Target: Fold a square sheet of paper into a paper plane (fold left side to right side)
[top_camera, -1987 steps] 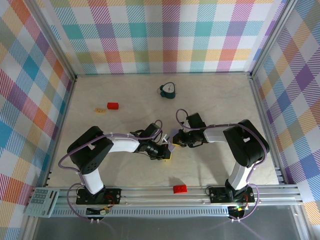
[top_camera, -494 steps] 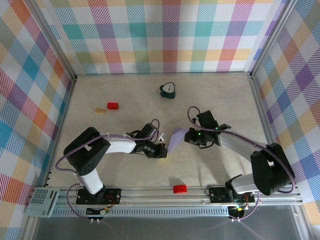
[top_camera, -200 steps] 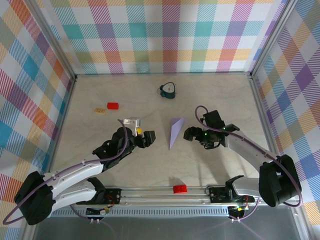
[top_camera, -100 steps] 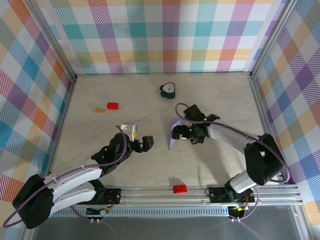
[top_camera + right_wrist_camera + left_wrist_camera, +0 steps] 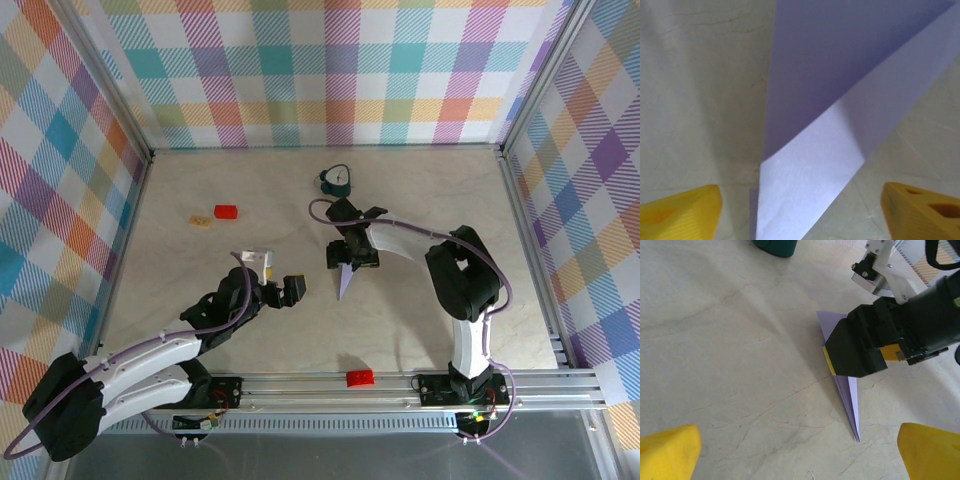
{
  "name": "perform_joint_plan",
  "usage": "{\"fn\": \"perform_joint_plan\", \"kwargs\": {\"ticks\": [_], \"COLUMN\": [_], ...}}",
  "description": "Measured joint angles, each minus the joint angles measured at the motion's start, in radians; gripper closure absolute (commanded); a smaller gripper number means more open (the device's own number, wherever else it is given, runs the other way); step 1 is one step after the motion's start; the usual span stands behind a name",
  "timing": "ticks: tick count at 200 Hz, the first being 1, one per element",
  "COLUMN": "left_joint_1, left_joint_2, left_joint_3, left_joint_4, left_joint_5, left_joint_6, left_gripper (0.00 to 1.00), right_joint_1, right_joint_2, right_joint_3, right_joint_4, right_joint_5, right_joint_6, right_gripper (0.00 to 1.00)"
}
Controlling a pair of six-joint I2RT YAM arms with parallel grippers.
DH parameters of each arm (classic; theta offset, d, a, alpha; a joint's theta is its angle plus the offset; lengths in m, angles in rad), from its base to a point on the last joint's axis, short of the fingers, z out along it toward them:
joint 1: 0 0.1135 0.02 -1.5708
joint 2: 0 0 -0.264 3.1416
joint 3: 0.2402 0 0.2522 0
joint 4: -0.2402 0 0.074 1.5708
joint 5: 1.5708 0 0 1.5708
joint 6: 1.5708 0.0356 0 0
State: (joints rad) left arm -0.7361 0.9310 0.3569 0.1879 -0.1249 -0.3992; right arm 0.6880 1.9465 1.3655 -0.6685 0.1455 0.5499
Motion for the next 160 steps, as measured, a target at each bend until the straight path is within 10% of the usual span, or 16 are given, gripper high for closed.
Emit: {"fn": "perform_joint_plan", "kwargs": {"ticks": [160], "left_joint_1": [0.0], "left_joint_2": [-0.06], "left_joint_3": [0.006], "left_joint_4": [-0.059], "left_joint_5": [-0.027], "left_joint_6": [0.014], "left_gripper": [0.0], "right_joint_1": [-0.001], "right_joint_2": [-0.089], "right_joint_3": [-0.067], "right_joint_4": [-0.003], "right_joint_5": [0.023], "right_joint_6": [-0.01], "right_gripper": [1.0]}}
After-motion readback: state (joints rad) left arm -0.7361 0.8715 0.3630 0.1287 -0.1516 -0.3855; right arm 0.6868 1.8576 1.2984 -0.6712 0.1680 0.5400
